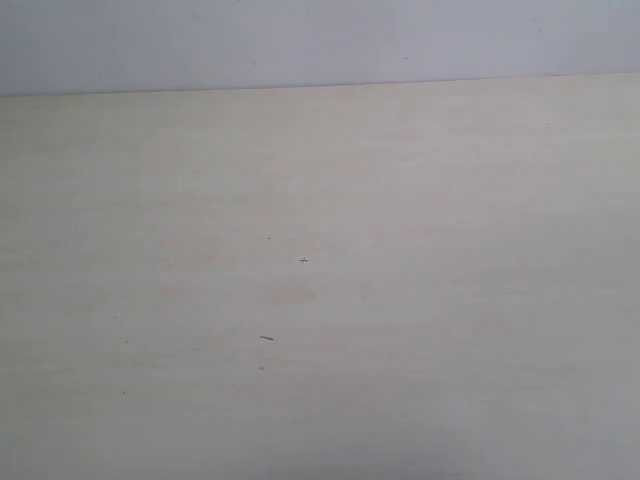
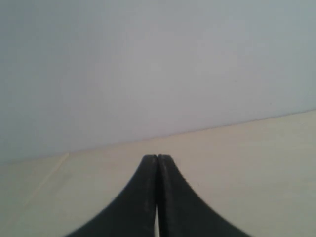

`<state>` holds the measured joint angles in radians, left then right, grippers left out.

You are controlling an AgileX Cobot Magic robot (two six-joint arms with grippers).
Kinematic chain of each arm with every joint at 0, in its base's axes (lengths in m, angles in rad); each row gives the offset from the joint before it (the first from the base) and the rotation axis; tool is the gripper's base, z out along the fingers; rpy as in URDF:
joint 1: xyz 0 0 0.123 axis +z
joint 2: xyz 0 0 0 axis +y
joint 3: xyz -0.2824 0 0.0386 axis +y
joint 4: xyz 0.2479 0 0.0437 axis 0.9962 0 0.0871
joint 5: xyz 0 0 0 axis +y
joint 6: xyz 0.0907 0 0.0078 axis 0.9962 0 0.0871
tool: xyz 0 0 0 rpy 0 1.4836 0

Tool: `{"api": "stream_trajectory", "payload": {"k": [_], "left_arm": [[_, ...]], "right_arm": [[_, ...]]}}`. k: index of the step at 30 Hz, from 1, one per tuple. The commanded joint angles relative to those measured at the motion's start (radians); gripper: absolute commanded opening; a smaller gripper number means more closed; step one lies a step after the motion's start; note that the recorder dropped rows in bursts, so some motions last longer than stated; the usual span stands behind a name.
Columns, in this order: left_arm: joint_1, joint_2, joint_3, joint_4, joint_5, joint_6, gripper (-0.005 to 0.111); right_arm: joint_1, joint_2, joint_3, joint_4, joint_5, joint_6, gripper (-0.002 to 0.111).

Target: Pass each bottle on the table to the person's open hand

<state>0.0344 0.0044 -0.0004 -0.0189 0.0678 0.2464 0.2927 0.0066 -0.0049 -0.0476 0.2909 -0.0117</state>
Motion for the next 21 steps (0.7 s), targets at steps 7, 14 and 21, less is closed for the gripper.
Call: {"api": "stream_trajectory", "payload": {"k": [7,14,21], "left_arm": [[0.003,-0.004,0.000,0.180,0.294,-0.415,0.000],[0.003,-0.004,0.000,0.180,0.294,-0.415,0.000],[0.003,-0.004,0.000,0.182,0.294,-0.415,0.000]], "right_arm": [[0.002,-0.007,0.005,-0.002,-0.009,0.000,0.000],[0.002,-0.007,0.005,-0.002,-0.009,0.000,0.000],[0.002,-0.007,0.005,-0.002,-0.009,0.000,0.000]]}}
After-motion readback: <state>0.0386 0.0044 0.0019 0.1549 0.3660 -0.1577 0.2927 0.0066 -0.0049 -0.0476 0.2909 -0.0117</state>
